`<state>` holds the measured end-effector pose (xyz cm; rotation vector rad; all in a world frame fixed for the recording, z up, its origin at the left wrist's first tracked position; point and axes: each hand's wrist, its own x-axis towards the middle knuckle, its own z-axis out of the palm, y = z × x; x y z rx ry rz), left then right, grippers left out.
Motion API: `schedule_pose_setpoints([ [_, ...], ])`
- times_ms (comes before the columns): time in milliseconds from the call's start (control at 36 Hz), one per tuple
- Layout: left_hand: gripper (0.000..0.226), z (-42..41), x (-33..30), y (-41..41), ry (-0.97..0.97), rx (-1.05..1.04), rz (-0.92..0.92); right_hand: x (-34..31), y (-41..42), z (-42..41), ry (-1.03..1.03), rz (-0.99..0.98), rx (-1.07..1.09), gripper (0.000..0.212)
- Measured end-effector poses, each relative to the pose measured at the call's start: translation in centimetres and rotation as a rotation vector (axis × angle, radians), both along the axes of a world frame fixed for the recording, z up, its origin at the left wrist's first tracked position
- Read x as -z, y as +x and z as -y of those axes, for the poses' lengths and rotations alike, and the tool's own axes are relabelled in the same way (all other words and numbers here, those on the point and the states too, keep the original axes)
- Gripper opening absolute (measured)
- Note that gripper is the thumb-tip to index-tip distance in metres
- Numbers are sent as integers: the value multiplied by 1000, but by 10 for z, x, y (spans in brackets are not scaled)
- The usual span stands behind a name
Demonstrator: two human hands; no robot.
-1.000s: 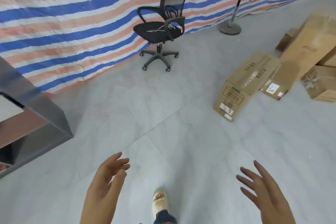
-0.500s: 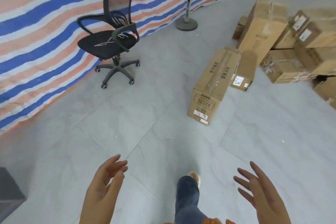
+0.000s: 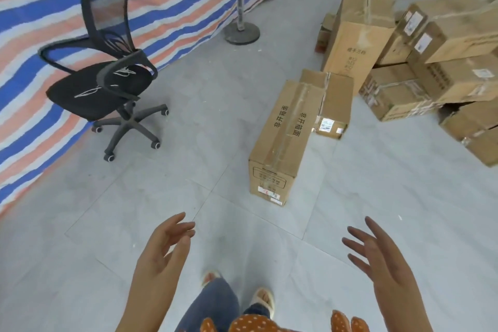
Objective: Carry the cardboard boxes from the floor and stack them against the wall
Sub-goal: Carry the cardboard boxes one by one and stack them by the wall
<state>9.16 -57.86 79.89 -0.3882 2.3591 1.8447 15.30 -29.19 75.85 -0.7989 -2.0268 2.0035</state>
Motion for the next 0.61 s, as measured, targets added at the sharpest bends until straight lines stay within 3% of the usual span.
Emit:
schedule_pose_setpoints([
  [306, 24, -42, 36, -135, -71, 127, 42, 30, -94, -37, -5, 75, 118, 93],
  [472, 22, -64, 57, -230, -103, 255, 84, 44, -166, -54, 37, 166, 147, 56],
  [556, 24, -83, 70, -284, -114, 348, 96, 58, -207, -67, 52, 237, 160, 23],
  [611, 24, -94, 88, -314, -149, 407, 113, 76, -232, -77, 67, 278, 149, 30],
])
